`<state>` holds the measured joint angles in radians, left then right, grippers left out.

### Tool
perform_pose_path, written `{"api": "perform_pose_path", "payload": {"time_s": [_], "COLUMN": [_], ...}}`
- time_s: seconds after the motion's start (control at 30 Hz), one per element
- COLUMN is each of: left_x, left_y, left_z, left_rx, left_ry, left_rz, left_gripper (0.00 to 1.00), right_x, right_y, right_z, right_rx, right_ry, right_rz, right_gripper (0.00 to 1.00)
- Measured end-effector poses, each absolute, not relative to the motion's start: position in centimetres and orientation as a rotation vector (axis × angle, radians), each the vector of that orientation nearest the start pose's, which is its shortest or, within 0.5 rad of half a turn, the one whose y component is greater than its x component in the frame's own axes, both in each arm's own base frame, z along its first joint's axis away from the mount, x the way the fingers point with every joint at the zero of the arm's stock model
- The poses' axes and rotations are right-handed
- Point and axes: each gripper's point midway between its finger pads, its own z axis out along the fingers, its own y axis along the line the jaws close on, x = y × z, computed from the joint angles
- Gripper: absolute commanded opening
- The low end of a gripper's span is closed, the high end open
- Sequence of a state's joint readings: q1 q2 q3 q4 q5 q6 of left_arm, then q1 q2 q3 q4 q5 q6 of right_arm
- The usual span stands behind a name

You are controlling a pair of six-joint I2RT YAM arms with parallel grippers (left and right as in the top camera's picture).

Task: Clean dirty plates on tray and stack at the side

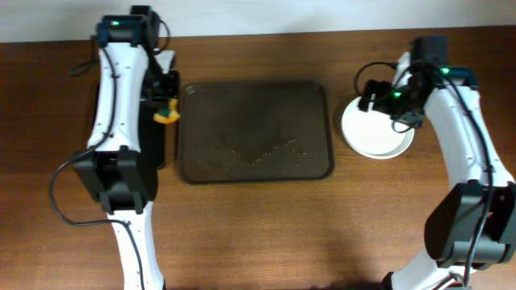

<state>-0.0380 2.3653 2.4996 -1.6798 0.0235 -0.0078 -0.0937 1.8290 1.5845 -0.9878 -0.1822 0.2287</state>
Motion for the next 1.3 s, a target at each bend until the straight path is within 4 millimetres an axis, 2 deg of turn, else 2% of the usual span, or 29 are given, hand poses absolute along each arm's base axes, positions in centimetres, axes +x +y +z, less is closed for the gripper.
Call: {"api": "perform_pose_path", "payload": {"time_s": [0.07,0.1,0.13,0.23,0.3,0.33,0.4,0.5,0.57,0.7,0.73,0.8,0.93,0.97,1.03,1.07,1.1,1.17,1.2,1.23,1.3], "left_x": [45.1,45.4,46.3,47.8,48.4,48.2,47.6,46.3,46.1,45.1,45.1,45.2,43.9,42.2,39.8,38.9,38.6,38.6,38.6,38.6,38.6], "left_y": [1.9,3.3,5.5,10.1,12.0,12.0,11.2,10.4,10.4,10.1,10.0,9.7,8.9,8.3,7.6,7.4,7.3,7.3,7.3,7.3,7.3], "left_z": [14.6,14.6,14.7,13.9,11.7,10.1,6.9,4.6,4.4,5.1,5.8,8.5,20.4,25.3,29.5,30.6,31.1,31.0,30.9,30.9,30.9], "left_rx": [-0.075,-0.121,-0.188,-0.312,-0.33,-0.318,-0.285,-0.256,-0.25,-0.278,-0.282,-0.279,-0.255,-0.241,-0.229,-0.226,-0.225,-0.225,-0.225,-0.225,-0.225], "left_ry": [3.104,3.09,3.04,2.956,2.942,2.963,3.012,3.077,3.082,3.121,3.122,3.079,2.839,2.743,2.667,2.647,2.636,2.638,2.64,2.64,2.641], "left_rz": [0.044,0.061,0.078,0.112,0.113,0.106,0.082,0.061,0.061,0.042,0.035,0.021,0.014,0.017,0.017,0.016,0.018,0.017,0.017,0.017,0.017], "left_gripper": [0.01,0.01,0.01,0.01,0.01,0.01,0.39,0.84,0.97,0.99,0.99,0.99,0.99,0.99,0.99,0.99,0.99,0.99,0.99,0.99,0.99], "right_x": [42.1,42.2,42.4,42.9,42.8,42.7,42.3,42.0,42.0,41.4,41.0,40.9,41.7,41.9,41.2,40.9,40.3,38.6,37.1,36.2,33.2], "right_y": [1.4,2.4,3.5,6.7,8.4,8.7,8.7,8.7,8.7,8.6,8.4,7.8,6.1,5.9,5.5,5.3,5.2,4.7,4.3,4.1,3.7], "right_z": [13.8,13.9,14.0,14.3,14.4,14.4,14.2,14.1,14.1,14.0,14.2,16.0,23.5,26.3,30.1,30.7,33.3,35.7,37.4,38.1,39.6], "right_rx": [0.346,0.315,0.279,0.168,0.115,0.103,0.105,0.108,0.108,0.112,0.119,0.13,0.146,0.141,0.129,0.13,0.127,0.13,0.131,0.133,0.135], "right_ry": [2.786,2.787,2.781,2.757,2.754,2.757,2.776,2.788,2.79,2.815,2.834,2.84,2.735,2.671,2.6,2.59,2.524,2.482,2.445,2.434,2.417], "right_rz": [0.308,0.314,0.321,0.344,0.359,0.361,0.36,0.36,0.361,0.358,0.349,0.308,0.193,0.179,0.169,0.159,0.163,0.15,0.143,0.141,0.138], "right_gripper": [0.98,0.98,0.98,0.98,0.98,0.98,0.98,0.98,0.98,0.98,0.98,0.98,0.98,0.98,0.98,0.98,0.98,0.98,0.98,0.98,0.98]}}
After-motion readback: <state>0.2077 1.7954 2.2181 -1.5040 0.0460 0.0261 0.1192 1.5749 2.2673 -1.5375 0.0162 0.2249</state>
